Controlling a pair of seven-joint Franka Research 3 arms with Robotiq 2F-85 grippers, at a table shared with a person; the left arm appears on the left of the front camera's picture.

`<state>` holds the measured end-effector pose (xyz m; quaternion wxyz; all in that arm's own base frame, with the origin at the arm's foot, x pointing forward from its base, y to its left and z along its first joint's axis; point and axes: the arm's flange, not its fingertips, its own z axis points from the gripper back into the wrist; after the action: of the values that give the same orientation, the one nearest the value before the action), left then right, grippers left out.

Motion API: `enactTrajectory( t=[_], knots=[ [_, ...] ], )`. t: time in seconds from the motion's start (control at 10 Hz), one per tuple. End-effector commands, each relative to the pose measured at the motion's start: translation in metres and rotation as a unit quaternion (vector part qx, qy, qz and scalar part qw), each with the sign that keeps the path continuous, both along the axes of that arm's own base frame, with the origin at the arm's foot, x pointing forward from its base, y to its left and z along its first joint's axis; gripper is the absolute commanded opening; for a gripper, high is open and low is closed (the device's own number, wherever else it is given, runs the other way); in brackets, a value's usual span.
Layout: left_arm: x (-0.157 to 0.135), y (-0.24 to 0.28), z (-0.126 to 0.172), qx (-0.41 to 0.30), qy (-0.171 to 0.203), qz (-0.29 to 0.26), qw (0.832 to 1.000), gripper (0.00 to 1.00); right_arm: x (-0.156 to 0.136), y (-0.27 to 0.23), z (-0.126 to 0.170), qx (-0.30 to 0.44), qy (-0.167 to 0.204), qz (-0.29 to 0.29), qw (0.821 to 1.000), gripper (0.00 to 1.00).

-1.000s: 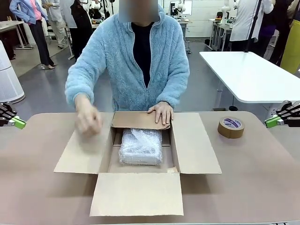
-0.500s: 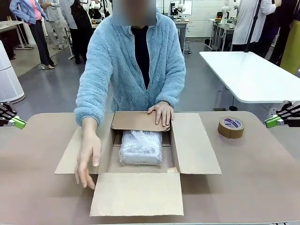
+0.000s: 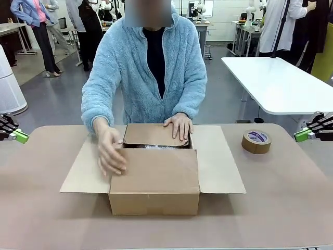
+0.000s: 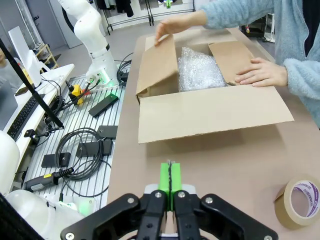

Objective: Wrap the clocks to prevent damage.
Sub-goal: Push the right (or left) flap of the Package Box to close it.

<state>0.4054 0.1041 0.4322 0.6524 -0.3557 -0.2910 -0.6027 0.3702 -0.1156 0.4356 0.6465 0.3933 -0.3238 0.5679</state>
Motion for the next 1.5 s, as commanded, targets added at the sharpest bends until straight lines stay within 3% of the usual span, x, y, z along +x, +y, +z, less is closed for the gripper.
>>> enactTrajectory(
  t=[0.0,1.4],
  knots=[
    [-0.0001,-0.0003,-0.0005,-0.006,0.000,0.002,1.000,0.00,-0.0005,-0.0001,-0.0001,0.003,0.003,0.000,1.000,0.01],
    [-0.0001,-0.0003,-0.0005,-0.006,0.000,0.002,1.000,0.00,-0.0005,-0.0001,-0.0001,0.003,0.003,0.000,1.000,0.01]
  ],
)
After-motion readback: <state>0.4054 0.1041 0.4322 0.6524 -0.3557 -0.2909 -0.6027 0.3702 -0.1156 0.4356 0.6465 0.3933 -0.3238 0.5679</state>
